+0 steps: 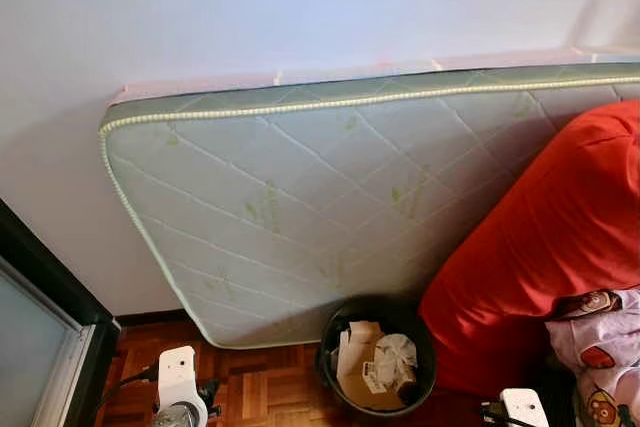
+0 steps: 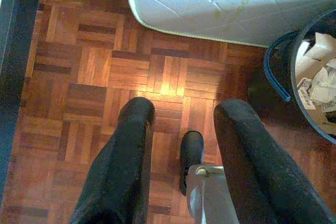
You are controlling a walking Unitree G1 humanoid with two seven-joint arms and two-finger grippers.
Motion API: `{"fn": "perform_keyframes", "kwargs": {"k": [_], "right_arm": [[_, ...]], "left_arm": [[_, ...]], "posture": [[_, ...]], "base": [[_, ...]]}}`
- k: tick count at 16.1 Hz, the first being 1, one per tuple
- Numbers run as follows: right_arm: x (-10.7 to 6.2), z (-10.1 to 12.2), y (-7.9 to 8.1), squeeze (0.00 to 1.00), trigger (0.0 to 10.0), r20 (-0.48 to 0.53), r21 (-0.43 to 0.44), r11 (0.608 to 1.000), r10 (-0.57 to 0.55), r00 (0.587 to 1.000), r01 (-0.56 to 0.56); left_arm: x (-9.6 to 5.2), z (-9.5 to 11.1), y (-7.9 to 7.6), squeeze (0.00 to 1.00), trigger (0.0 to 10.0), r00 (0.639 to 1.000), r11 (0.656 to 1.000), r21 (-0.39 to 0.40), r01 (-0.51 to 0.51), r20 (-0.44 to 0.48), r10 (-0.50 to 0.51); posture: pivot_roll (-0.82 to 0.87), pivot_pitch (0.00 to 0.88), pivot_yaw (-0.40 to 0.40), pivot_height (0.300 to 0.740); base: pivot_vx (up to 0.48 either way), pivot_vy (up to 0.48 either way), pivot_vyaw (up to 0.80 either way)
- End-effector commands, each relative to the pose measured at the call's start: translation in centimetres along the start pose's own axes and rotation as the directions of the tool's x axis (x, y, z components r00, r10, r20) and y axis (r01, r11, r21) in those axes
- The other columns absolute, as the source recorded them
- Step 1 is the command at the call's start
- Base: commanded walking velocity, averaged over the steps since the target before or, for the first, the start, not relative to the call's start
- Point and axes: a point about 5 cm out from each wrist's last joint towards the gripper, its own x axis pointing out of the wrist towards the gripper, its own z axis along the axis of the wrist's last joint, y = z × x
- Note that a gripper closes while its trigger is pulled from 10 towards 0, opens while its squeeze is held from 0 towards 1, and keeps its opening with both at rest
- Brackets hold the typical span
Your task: Clean up the room
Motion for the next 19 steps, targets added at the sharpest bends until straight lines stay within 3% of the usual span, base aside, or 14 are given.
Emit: {"fn": "perform_keyframes", "kwargs": {"k": [1, 3, 7, 16, 19], "right_arm": [[-0.06, -0.07, 0.03, 0.00, 10.0, 0.011, 0.000, 1.000, 0.004, 1.000, -0.004], [-0.06, -0.07, 0.08, 0.00, 10.0, 0.014, 0.000, 1.000, 0.011, 1.000, -0.011], [-0.04, 0.07, 0.21, 0.00, 10.0, 0.029, 0.005, 1.000, 0.023, 0.999, -0.024], [-0.02, 0.34, 0.30, 0.00, 10.0, 0.042, -0.027, 0.999, 0.045, 0.998, -0.044], [-0.01, 0.37, 0.31, 0.00, 10.0, 0.042, -0.028, 0.999, 0.047, 0.998, -0.046]], "left_arm": [[-0.02, 0.05, 0.36, 0.00, 10.0, 1.000, 1.000, 0.012, -0.002, 0.000, 0.002], [-0.03, 0.03, 0.40, 0.00, 10.0, 1.000, 1.000, 0.015, -0.004, -0.001, 0.004], [-0.02, 0.08, 0.42, 0.00, 10.0, 1.000, 1.000, 0.016, 0.002, 0.001, -0.002], [-0.01, 0.18, 0.35, 0.00, 10.0, 1.000, 1.000, 0.014, 0.010, 0.005, -0.010], [0.00, 0.23, 0.34, 0.00, 10.0, 1.000, 1.000, 0.017, 0.013, 0.007, -0.013]], "posture": [[0.09, 0.004, 0.006, 0.740], [0.09, 0.007, 0.008, 0.740], [0.08, 0.009, 0.010, 0.740], [0.09, 0.012, 0.009, 0.740], [0.09, 0.012, 0.008, 0.740]], "base": [[0.000, 0.000, 0.00], [0.000, 0.000, 0.75], [0.000, 0.000, 0.00], [0.272, 0.000, 0.00], [0.309, 0.000, 0.68]]}}
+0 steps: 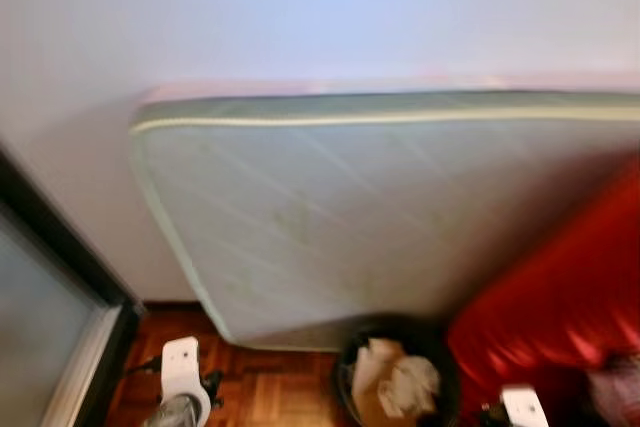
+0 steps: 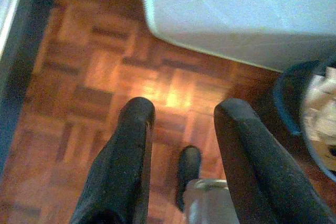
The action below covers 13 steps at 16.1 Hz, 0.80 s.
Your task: Clean up the room
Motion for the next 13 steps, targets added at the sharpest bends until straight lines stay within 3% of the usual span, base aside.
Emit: {"fn": "perform_keyframes", "kwargs": {"k": [1, 4, 8, 11, 13], "right_arm": [[-0.1, -0.5, 0.1, 0.00, 10.0, -0.013, 0.006, 1.000, 0.001, 1.000, -0.001], [-0.1, -0.4, 0.2, 0.00, 10.0, -0.004, 0.020, 1.000, 0.001, 1.000, -0.001], [0.0, 0.0, 0.4, 0.00, 10.0, 0.050, 0.066, 0.998, 0.020, 0.999, -0.023], [-0.1, 0.4, 0.5, 0.00, 10.0, 0.106, 0.114, 0.992, 0.047, 0.993, -0.059], [-0.3, 0.7, 0.1, 0.00, 10.0, 0.150, 0.137, 0.988, 0.045, 0.988, -0.065]], "left_arm": [[-0.1, -0.5, 0.4, 0.00, 10.0, 1.000, 1.000, 0.006, -0.009, -0.019, 0.009], [-0.1, -0.4, 0.5, 0.00, 10.0, 1.000, 1.000, 0.003, -0.009, -0.016, 0.009], [-0.1, -0.1, 0.4, 0.00, 10.0, 1.000, 1.000, -0.001, 0.008, 0.010, -0.008], [-0.1, 0.5, 0.3, 0.00, 10.0, 0.998, 1.000, 0.014, 0.010, 0.070, -0.011], [-0.2, 1.0, -0.2, 0.00, 10.0, 0.990, 0.999, -0.017, 0.033, 0.139, -0.030]], "posture": [[0.09, 0.012, 0.009, 0.740], [0.09, 0.012, 0.011, 0.740], [0.08, 0.024, 0.015, 0.740], [0.10, 0.054, 0.010, 0.740], [0.12, 0.090, -0.001, 0.740]], "base": [[0.311, 0.000, 0.00], [0.314, 0.000, 0.00], [0.000, 0.000, 0.00], [0.000, 0.000, 0.00], [0.000, 0.000, 0.00]]}}
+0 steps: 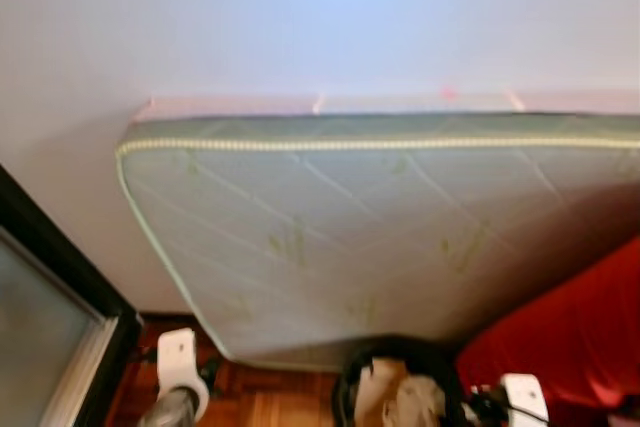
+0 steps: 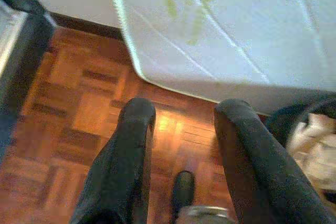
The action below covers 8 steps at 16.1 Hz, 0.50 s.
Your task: Clean up the room
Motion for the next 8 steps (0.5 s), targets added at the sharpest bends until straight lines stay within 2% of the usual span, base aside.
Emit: {"fn": "perform_keyframes", "kwargs": {"k": [1, 2, 3, 5, 6, 8], "right_arm": [[-0.2, 0.2, -0.4, 0.00, 10.0, 0.029, 0.021, 1.000, -0.009, 1.000, 0.008], [5.0, 8.1, 8.3, 0.00, 10.0, 0.184, -0.021, 0.993, 0.121, 0.975, -0.119], [5.8, 10.6, 10.6, 0.00, 10.0, 0.232, -0.044, 0.988, 0.154, 0.960, -0.148], [5.9, 11.5, 10.8, 0.00, 10.0, 0.249, -0.027, 0.988, 0.156, 0.956, -0.155], [6.0, 12.0, 11.1, 0.00, 10.0, 0.251, -0.034, 0.986, 0.167, 0.953, -0.163], [6.1, 12.4, 11.2, 0.00, 10.0, 0.241, -0.088, 0.985, 0.164, 0.957, -0.147]], "left_arm": [[-0.2, -0.1, 0.3, 0.00, 10.0, 1.000, 1.000, -0.005, -0.011, 0.020, 0.012], [-0.2, 0.2, 0.0, 0.00, 10.0, 0.999, 1.000, -0.003, -0.015, 0.052, 0.015], [0.0, 1.6, -0.7, 0.00, 10.0, 0.990, 0.998, 0.059, -0.020, 0.141, 0.011], [0.2, 2.6, -0.7, 0.00, 10.0, 0.981, 0.998, 0.050, -0.026, 0.191, 0.016], [0.3, 3.7, -1.1, 0.00, 10.0, 0.968, 0.999, 0.038, -0.017, 0.252, 0.007], [0.1, 4.1, -1.4, 0.00, 10.0, 0.953, 1.000, 0.018, 0.005, 0.302, -0.010]], "posture": [[0.12, 0.089, 0.000, 0.740], [0.12, 0.091, -0.003, 0.740], [0.13, 0.095, -0.008, 0.740], [0.15, 0.104, -0.012, 0.740], [0.16, 0.113, -0.011, 0.740], [0.17, 0.122, -0.012, 0.740]], "base": [[0.000, 0.000, 0.00], [0.000, 0.000, 0.00], [0.000, 0.000, 0.00], [0.000, 0.000, 0.00], [0.000, 0.000, 0.00], [0.000, 0.000, 0.00]]}}
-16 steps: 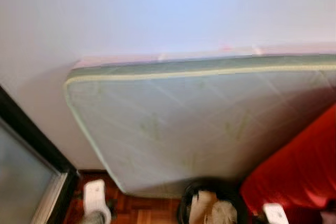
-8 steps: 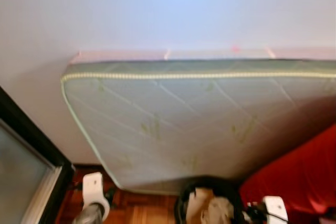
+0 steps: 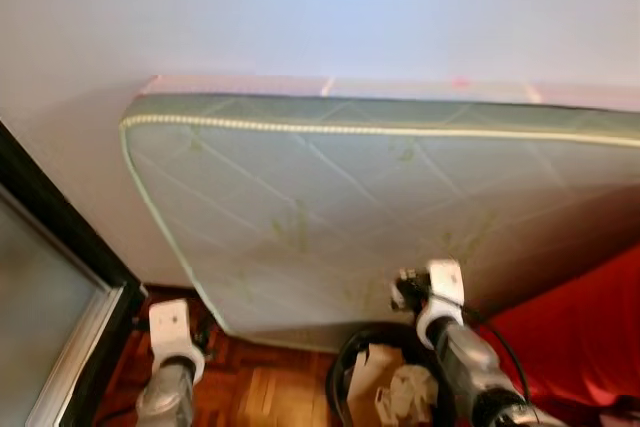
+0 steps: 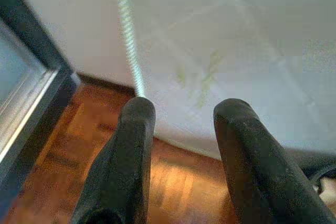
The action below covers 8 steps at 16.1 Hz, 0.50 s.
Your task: Clean up the room
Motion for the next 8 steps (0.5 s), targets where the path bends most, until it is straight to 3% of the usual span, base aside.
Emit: {"fn": "perform_keyframes", "kwargs": {"k": [1, 6, 8], "right_arm": [[0.1, 0.1, 0.0, 0.00, 10.0, -0.017, -0.043, 0.999, -0.023, 1.000, 0.023], [-1.3, -1.5, -3.3, 0.00, 10.0, -0.059, -0.125, 0.964, -0.244, 0.968, 0.236], [-1.7, -1.7, -4.0, 0.00, 10.0, -0.055, -0.113, 0.952, -0.291, 0.955, 0.284]], "left_arm": [[-0.3, -0.4, -0.5, 0.00, 10.0, 1.000, 1.000, -0.021, 0.019, 0.006, -0.019], [-0.8, -0.5, -0.4, 0.00, 10.0, 0.998, 0.999, 0.005, 0.048, 0.040, -0.048], [-0.9, -0.5, -0.5, 0.00, 10.0, 0.998, 0.999, 0.004, 0.053, 0.047, -0.053]], "posture": [[0.17, 0.128, -0.014, 0.740], [0.18, 0.169, -0.026, 0.740], [0.17, 0.192, -0.030, 0.740]], "base": [[0.000, 0.000, 0.00], [0.000, 0.000, 0.00], [0.000, 0.000, 0.00]]}}
